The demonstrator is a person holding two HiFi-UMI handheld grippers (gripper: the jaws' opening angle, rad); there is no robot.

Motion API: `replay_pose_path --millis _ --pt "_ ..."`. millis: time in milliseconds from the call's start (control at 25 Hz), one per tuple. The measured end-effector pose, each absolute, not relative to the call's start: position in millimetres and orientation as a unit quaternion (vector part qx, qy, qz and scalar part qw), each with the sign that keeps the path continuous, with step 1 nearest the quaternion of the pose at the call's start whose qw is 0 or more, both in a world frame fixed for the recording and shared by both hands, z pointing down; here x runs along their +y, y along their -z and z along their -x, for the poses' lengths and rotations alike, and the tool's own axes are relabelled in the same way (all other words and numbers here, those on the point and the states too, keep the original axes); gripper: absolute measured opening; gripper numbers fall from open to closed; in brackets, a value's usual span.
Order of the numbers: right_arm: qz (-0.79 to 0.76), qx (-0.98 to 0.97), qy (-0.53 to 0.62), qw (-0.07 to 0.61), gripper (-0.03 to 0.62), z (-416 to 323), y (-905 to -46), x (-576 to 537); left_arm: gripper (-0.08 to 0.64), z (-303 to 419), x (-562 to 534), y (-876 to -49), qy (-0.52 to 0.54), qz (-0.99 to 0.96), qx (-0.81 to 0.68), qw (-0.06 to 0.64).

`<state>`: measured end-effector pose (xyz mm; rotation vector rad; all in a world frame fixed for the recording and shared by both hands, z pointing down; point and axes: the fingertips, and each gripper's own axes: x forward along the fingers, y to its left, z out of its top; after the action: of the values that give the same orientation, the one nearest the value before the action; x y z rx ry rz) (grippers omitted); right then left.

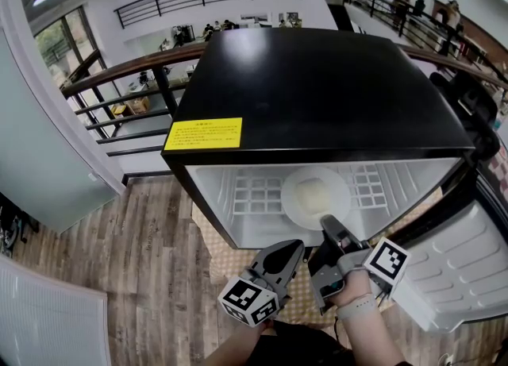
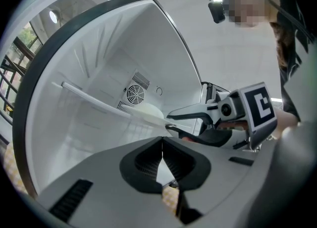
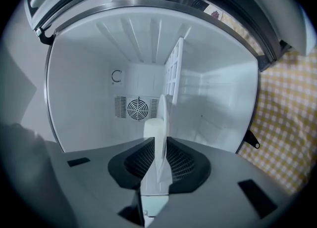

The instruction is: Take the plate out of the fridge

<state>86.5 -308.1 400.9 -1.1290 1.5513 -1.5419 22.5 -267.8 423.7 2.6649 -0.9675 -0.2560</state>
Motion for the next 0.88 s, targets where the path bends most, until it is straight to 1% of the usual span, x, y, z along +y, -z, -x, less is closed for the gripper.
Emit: replay_pose_path --millis 480,640,880 --pt "0.414 0.559 0.628 0.348 0.058 -81.4 -415.3 -323.4 0.009 -18.8 -268.3 -427.9 0.089 -0.924 -0.339 0.153" --pt "0.397 0.537 0.648 0.367 0.057 -79.7 -416.8 -325.9 0.009 -21.6 -268.4 -429.8 0.088 -0.925 -0.335 0.156" --pt "0.405 0.544 0.640 0.359 0.049 -81.2 -414.4 -311.7 0.009 -20.9 -271.2 -428.2 0.090 -0.925 -0.337 0.155"
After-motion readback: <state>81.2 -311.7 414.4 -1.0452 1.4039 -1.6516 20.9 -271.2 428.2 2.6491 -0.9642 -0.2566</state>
